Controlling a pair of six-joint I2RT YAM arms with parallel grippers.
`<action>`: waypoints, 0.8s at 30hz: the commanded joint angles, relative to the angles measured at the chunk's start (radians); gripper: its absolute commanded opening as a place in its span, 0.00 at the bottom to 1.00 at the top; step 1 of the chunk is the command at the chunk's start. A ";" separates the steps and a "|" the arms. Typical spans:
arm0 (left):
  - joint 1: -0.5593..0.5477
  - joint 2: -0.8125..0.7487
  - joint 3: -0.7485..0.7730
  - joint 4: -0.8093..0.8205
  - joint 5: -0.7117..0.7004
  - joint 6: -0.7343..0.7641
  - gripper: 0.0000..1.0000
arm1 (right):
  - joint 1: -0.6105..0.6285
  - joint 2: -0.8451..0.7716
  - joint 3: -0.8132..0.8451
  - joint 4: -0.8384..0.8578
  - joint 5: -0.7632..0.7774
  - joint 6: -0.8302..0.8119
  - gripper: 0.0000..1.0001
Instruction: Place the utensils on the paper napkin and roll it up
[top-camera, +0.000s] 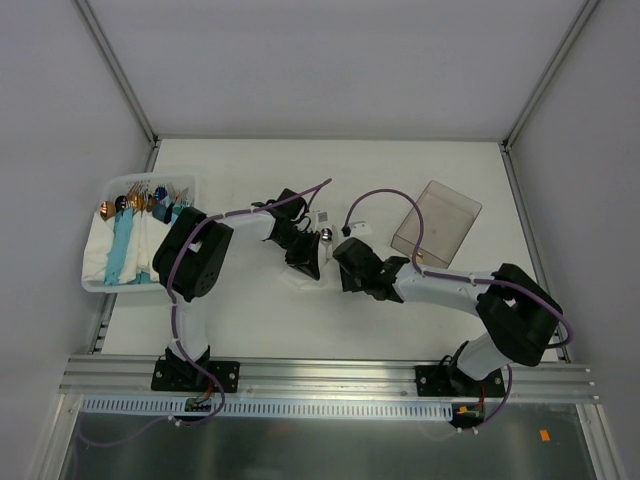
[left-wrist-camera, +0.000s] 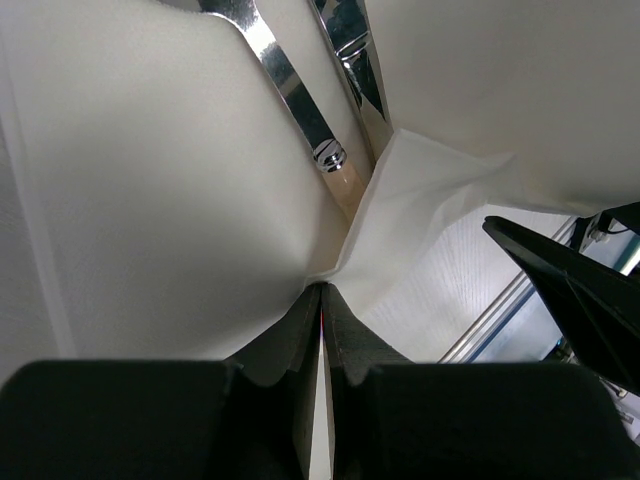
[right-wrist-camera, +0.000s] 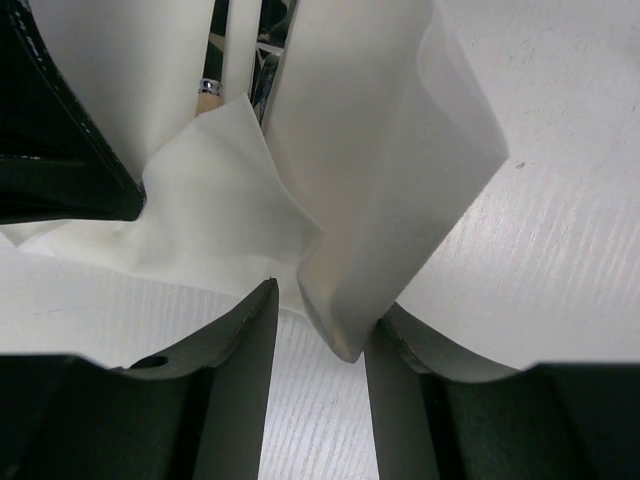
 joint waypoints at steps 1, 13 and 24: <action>0.009 0.045 -0.008 -0.015 -0.097 0.021 0.06 | 0.008 -0.046 0.038 -0.005 0.020 -0.007 0.41; 0.009 0.046 -0.005 -0.015 -0.097 0.018 0.06 | 0.005 -0.091 0.038 0.012 0.002 -0.007 0.31; 0.011 0.049 -0.004 -0.015 -0.096 0.018 0.06 | 0.006 0.000 0.085 0.066 -0.081 0.002 0.08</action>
